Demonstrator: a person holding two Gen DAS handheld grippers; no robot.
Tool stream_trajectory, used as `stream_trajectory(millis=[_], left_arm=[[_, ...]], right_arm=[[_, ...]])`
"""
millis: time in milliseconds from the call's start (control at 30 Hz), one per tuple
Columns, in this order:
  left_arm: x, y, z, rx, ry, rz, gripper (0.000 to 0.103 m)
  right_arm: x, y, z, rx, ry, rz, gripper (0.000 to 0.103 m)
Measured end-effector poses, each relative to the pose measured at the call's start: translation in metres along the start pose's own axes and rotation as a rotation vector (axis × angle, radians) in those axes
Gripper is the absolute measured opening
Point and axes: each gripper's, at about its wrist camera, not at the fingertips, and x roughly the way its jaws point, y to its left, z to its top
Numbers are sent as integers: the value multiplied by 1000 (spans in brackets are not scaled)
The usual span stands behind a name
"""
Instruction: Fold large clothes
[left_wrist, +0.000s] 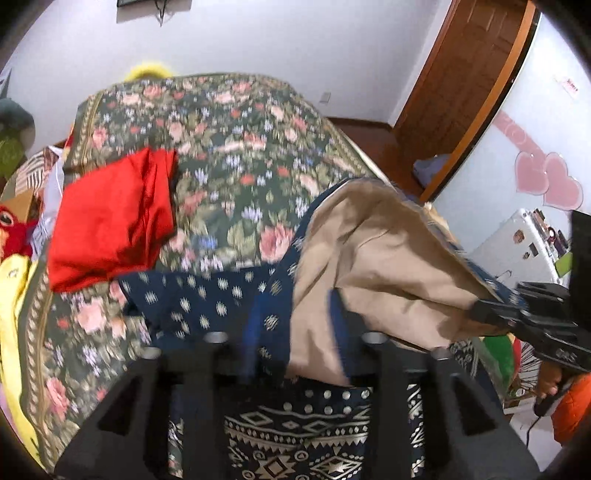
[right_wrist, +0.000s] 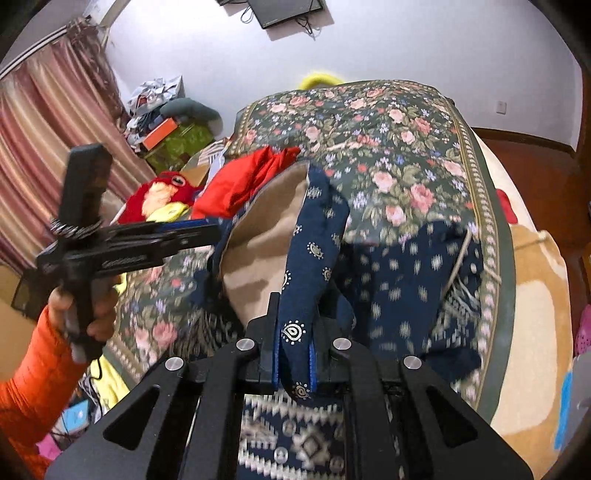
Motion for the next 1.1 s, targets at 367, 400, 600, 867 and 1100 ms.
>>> stream_trajectory(millis=[367, 400, 600, 867, 1100], left_arm=[[22, -8, -31, 25, 14, 63, 12], [15, -10, -34, 26, -2, 42, 12], [-17, -8, -71, 34, -21, -17, 12], [3, 25, -135, -80, 85, -54, 12], [-2, 28, -162, -116, 83, -51, 22]], right_arm=[[4, -11, -35, 53, 45, -29, 10], [3, -12, -39, 55, 44, -33, 10], [8, -18, -60, 93, 67, -33, 10], [15, -22, -83, 123, 102, -42, 10], [13, -23, -89, 127, 107, -57, 10]])
